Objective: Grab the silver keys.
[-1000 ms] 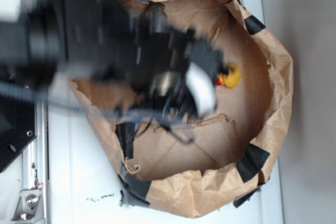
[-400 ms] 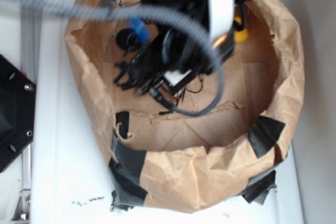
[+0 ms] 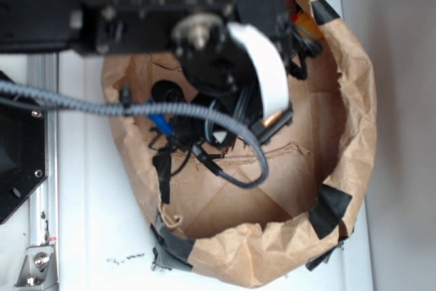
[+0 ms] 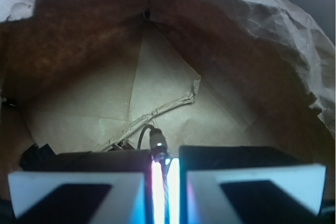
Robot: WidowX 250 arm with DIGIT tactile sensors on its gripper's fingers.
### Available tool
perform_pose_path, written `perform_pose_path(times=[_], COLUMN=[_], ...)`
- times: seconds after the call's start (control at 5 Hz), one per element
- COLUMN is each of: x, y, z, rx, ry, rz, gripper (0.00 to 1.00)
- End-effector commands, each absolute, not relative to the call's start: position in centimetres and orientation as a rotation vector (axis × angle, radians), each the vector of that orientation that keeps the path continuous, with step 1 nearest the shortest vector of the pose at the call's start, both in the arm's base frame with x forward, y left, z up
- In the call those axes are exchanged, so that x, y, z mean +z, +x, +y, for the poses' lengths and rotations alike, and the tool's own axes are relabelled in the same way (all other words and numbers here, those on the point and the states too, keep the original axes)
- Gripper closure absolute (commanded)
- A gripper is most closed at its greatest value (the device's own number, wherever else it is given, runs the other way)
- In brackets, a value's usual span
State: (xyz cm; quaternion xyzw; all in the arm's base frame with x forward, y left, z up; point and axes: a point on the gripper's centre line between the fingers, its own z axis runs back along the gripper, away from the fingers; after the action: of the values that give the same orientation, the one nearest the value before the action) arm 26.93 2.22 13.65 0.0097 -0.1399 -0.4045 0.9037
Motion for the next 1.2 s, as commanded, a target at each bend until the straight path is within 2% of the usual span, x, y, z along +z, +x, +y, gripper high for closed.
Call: perform_pose_path(times=[0.0, 0.2, 0.4, 0.6, 0.8, 1.0], x=[12.7, 12.6, 14.9, 17.3, 18.4, 17.6], y=[31.0, 32.7, 31.3, 29.6, 29.1, 29.8], z=[0.7, 2.0, 2.9, 4.5, 5.3, 4.8], rx=[-0.65, -0.463, -0.509, -0.559, -0.576, -0.58], ry=[0.192, 0.238, 0.156, 0.062, 0.027, 0.061], rz=[-0.196, -0.115, -0.18, -0.287, -0.319, -0.276], gripper=[1.0, 1.0, 1.0, 1.0, 1.0, 1.0])
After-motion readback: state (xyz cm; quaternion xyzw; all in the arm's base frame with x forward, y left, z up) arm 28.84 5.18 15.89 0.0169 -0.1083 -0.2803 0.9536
